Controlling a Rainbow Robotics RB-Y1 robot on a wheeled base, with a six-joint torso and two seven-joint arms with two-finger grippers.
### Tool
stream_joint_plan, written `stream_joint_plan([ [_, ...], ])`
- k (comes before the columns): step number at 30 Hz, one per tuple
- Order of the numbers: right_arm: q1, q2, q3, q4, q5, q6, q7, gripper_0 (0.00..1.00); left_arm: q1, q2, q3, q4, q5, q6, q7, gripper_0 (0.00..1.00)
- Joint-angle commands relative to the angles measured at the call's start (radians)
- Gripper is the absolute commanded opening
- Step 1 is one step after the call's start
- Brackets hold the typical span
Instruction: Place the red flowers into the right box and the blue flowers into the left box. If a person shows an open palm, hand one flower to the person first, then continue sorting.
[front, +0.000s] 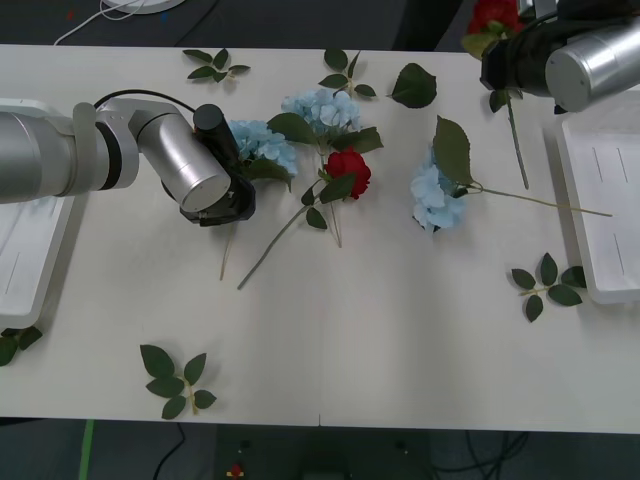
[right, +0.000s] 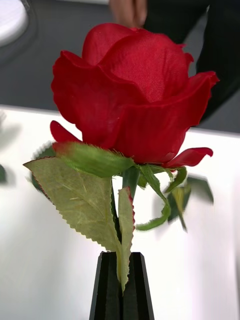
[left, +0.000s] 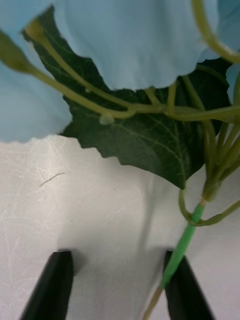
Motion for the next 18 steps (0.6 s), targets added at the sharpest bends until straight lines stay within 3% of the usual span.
stream_joint_plan([
  [1,0.087,-0.098,-0.108,-0.162,-0.010,-0.093,0.052,0.00,-0.059,-0.013,-0.010,0.014,-0.015,-0.012,-0.041,0.00],
  [11,0.306,-0.126,-0.243,-0.350,0.065,-0.410,0.086,0.00,-0.059,-0.013,-0.011,0.031,-0.016,-0.012,-0.038,0.00],
  [18,0.429,-0.207,-0.308,-0.422,0.102,-0.418,0.104,0.00,-0.059,0.001,-0.011,0.080,-0.016,-0.012,-0.044,0.00],
])
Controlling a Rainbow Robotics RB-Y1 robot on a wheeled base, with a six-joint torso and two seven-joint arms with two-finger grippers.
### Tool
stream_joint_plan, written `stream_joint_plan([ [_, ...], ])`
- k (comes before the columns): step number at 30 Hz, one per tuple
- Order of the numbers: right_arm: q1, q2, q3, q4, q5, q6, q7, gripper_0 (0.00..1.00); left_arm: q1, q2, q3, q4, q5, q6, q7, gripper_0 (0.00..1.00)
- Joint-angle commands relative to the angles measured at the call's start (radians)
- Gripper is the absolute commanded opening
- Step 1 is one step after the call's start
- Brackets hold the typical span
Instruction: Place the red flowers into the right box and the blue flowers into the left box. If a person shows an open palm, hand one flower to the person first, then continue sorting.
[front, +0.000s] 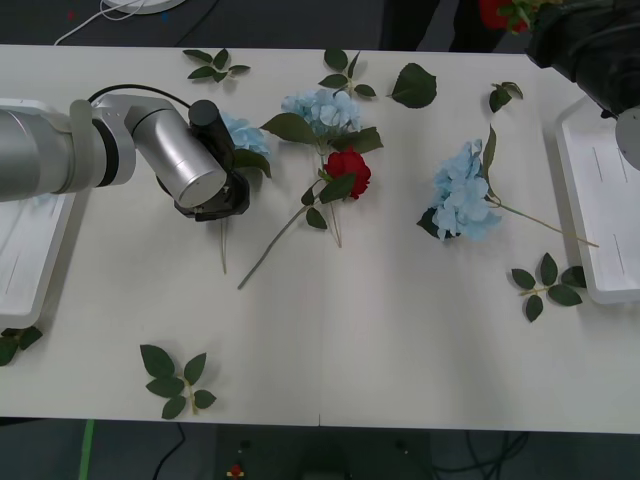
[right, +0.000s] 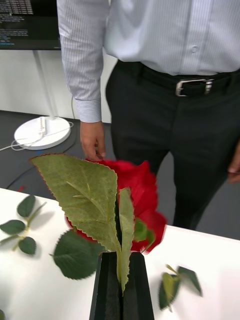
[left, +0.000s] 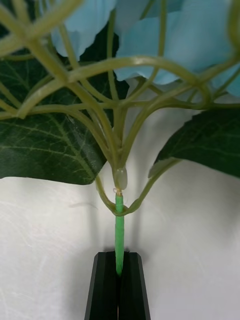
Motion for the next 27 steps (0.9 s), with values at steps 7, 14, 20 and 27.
stream_joint_plan([
  [7,0.146,-0.179,-0.076,-0.063,0.005,-0.013,0.054,0.00,-0.063,0.030,0.010,0.084,-0.008,-0.010,-0.044,0.00],
  [14,0.167,-0.184,-0.076,-0.059,-0.005,0.000,0.035,1.00,-0.082,0.115,0.197,0.085,-0.002,0.128,-0.061,0.00],
  [20,0.166,-0.184,-0.072,-0.063,-0.014,0.039,0.035,1.00,-0.111,0.205,0.446,0.088,-0.003,0.359,-0.119,0.00],
  [27,0.121,-0.182,-0.052,-0.078,-0.018,0.265,0.052,1.00,-0.111,0.273,0.771,0.156,-0.039,0.588,-0.302,0.00],
])
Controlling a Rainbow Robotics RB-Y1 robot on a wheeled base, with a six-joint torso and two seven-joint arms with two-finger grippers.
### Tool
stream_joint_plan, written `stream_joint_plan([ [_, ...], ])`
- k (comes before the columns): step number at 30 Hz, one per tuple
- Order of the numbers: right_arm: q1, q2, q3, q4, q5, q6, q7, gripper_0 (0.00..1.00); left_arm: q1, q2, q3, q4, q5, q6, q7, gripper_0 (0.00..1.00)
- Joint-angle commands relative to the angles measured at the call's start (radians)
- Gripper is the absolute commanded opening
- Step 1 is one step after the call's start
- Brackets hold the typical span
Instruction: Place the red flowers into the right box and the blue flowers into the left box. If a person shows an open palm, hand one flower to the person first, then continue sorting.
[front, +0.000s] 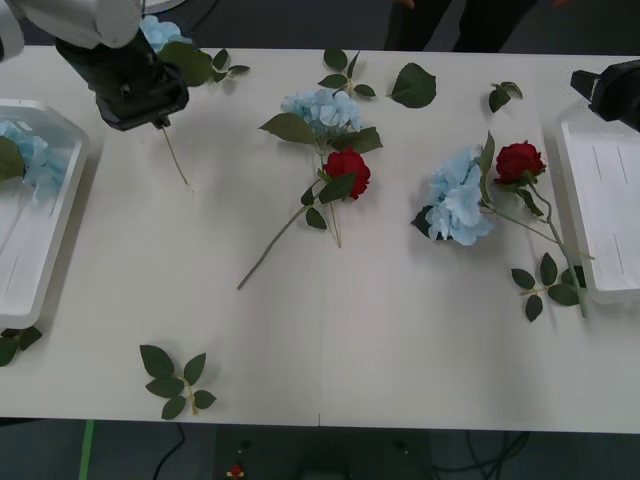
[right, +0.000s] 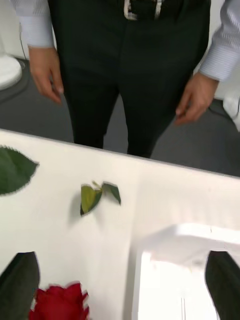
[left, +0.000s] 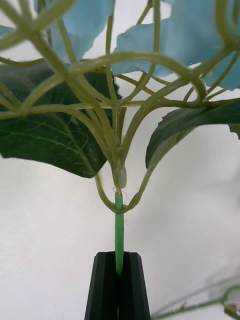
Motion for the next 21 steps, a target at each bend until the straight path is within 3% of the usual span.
stream_joint_plan([
  [1,-0.073,-0.040,0.022,-0.036,-0.017,0.200,0.047,1.00,-0.070,0.089,0.227,0.051,-0.065,0.134,-0.163,0.00],
  [7,-0.183,-0.040,0.097,-0.022,-0.140,0.612,-0.002,1.00,-0.072,0.199,0.349,0.057,-0.102,0.278,-0.338,0.00],
  [9,-0.193,-0.040,0.120,-0.019,-0.180,0.651,-0.023,1.00,-0.072,0.250,0.365,0.058,-0.100,0.304,-0.415,0.00],
  [21,-0.208,0.003,0.276,0.076,-0.160,0.560,-0.022,1.00,-0.072,0.445,0.383,0.166,-0.056,0.413,-0.907,0.00],
])
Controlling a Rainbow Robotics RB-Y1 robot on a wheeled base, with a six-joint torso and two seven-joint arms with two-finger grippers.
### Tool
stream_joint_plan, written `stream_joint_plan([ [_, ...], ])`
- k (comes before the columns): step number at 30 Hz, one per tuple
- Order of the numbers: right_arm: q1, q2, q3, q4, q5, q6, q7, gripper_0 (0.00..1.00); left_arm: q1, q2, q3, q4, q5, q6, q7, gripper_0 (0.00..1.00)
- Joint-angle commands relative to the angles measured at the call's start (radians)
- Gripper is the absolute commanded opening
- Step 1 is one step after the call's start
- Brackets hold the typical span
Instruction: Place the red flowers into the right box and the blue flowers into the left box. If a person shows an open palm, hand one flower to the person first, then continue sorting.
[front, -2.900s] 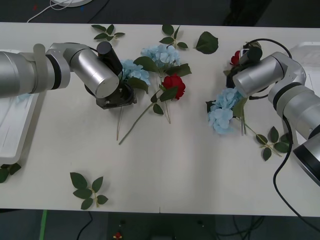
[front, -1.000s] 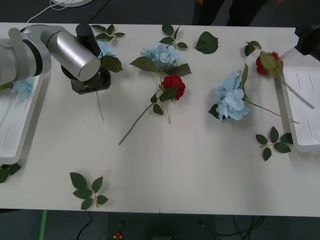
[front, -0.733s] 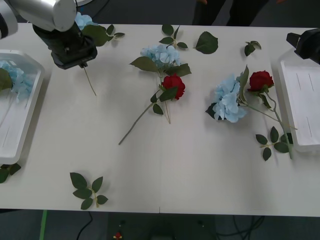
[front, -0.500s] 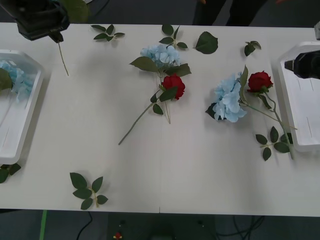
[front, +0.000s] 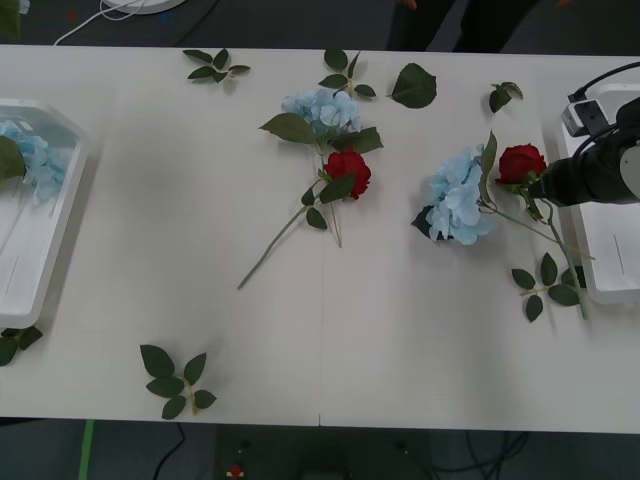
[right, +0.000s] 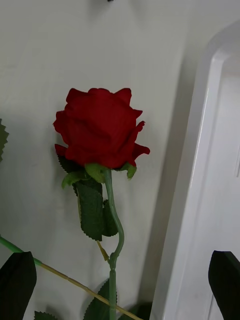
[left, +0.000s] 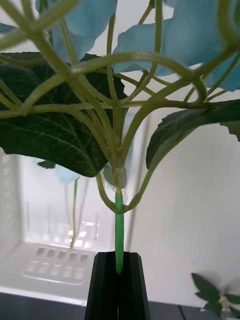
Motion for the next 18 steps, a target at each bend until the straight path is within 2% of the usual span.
stream_joint_plan([
  [1,-0.048,0.005,0.023,0.051,0.017,-0.026,-0.019,1.00,-0.064,0.084,0.044,0.079,0.024,0.036,-0.094,0.00],
  [4,-0.065,0.035,0.040,0.096,0.048,-0.046,-0.019,1.00,-0.064,0.098,0.067,0.155,0.036,0.043,-0.223,0.00],
  [13,-0.154,0.180,0.101,0.341,0.149,-0.161,-0.012,1.00,-0.043,0.073,0.074,0.475,0.250,0.002,-0.611,0.00],
  [18,-0.186,0.248,0.126,0.459,0.166,-0.238,-0.014,1.00,0.065,0.058,0.074,0.537,0.394,-0.060,-0.769,0.00],
])
